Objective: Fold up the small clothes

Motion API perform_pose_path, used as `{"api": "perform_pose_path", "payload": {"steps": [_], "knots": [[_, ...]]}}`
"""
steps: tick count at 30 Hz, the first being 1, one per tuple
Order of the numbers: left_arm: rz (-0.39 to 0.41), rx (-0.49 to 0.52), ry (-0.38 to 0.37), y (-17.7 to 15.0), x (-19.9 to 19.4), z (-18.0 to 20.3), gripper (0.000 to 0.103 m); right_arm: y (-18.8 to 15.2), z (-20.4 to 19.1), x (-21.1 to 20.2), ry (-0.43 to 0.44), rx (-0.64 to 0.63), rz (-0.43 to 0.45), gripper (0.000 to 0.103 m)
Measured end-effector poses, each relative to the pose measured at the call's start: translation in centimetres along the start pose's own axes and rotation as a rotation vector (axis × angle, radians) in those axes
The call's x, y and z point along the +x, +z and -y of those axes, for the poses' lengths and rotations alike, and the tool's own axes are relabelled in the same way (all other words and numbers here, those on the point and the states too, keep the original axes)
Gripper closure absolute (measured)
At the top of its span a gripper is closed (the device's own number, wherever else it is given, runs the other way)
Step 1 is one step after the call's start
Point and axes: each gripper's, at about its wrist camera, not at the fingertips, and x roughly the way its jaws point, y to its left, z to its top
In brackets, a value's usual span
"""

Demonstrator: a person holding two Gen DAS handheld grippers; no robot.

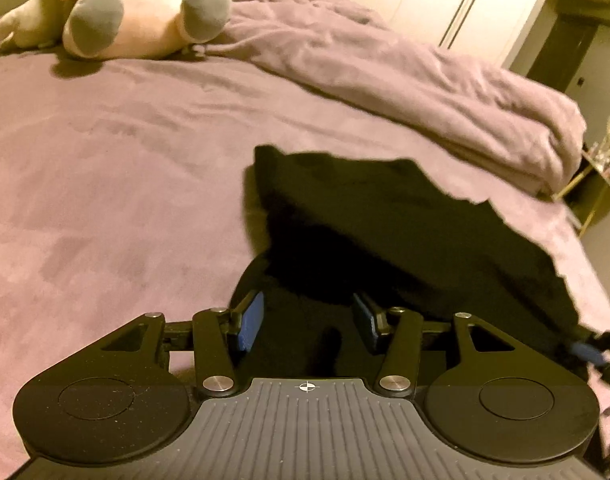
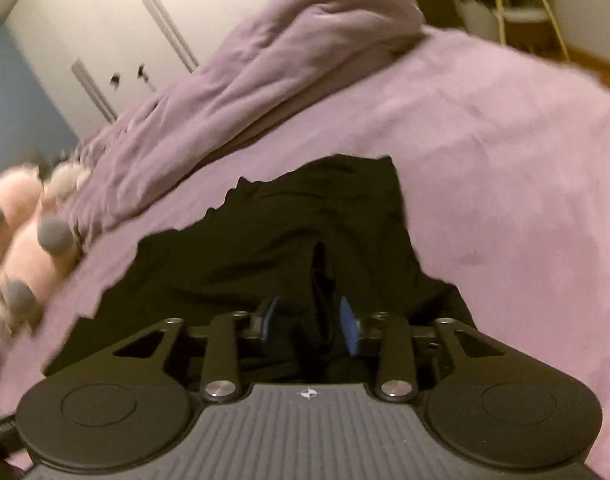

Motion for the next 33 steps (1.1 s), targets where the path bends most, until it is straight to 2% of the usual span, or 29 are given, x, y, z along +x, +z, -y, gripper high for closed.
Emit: {"api": "perform_pose_path", "payload": {"steps": [3,5,9,12,14,15,17,21,23,27,29,33], "knots": [[-0.002,-0.022,-0.02,1.0,0.4,0.3,0.046,0.0,0.9,0.5,0.061,0.094,-0.041,0.068],[-0.005,-0.028,-0.029,1.7,1.0,0.6,0.046,-0.2,1.6,0.9,0.069,0.135,-0.069,0.068],[-0.019,-0.026,-0.011,3.2,2.6,1.2,0.047,-0.4,1.5,1.8,0.095,0.166,-0.082,0.068],[-0.05,-0.017,-0.003,4.0,4.0,1.6,0.047,0.0,0.9,2.4,0.091,0.145,-0.1,0.085],[-0.076,-0.01,0.021,4.1,4.8,1.7,0.053,0.1,0.5,2.7,0.093,0.123,-0.113,0.099],[-0.08,-0.003,0.022,4.1,5.0,1.7,0.054,0.3,0.2,2.9,0.093,0.107,-0.114,0.099],[-0.07,0.004,0.037,3.8,4.9,1.4,0.052,0.8,-0.9,2.5,0.056,0.029,-0.063,0.1],[-0.08,0.013,0.036,3.0,4.6,0.2,0.043,2.1,-2.5,-0.8,0.025,-0.088,0.159,0.1],[-0.085,0.03,0.031,2.7,4.7,-0.1,0.041,2.3,-2.5,-1.3,-0.025,-0.143,0.202,0.1],[-0.083,0.079,0.04,2.7,4.2,0.6,0.039,1.6,-0.5,0.4,-0.094,-0.148,0.119,0.099],[-0.084,0.109,0.05,2.8,4.0,0.9,0.039,0.9,0.6,1.0,-0.111,-0.107,0.077,0.099],[-0.069,0.141,0.073,2.7,3.2,0.5,0.04,0.2,1.3,0.5,-0.115,-0.075,0.099,0.099]]}}
